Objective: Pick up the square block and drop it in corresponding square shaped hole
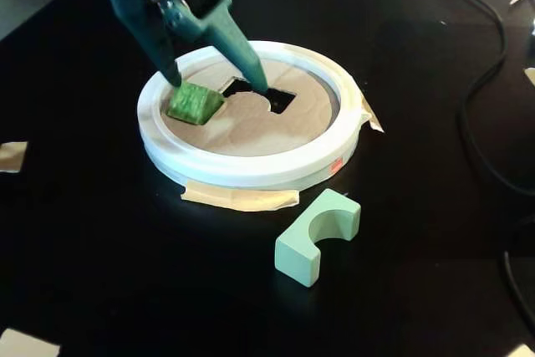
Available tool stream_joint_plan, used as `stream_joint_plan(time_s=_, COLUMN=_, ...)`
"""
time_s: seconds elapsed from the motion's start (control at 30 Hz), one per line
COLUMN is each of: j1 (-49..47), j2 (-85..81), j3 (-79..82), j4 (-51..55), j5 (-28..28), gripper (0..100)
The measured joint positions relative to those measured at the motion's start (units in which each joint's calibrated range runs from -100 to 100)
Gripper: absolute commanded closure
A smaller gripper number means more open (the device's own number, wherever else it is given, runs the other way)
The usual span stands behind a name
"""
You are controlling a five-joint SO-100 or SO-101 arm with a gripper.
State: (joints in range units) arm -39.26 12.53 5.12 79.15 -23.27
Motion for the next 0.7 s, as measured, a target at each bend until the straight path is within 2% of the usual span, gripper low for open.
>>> stream_joint_plan(time_s=0.3, j1=-4.2, j2=6.2, j3=0.0, j4=-8.4, j5=0.0, gripper=0)
stream_joint_plan(time_s=0.7, j1=-4.2, j2=6.9, j3=0.1, j4=-8.9, j5=0.2, gripper=0)
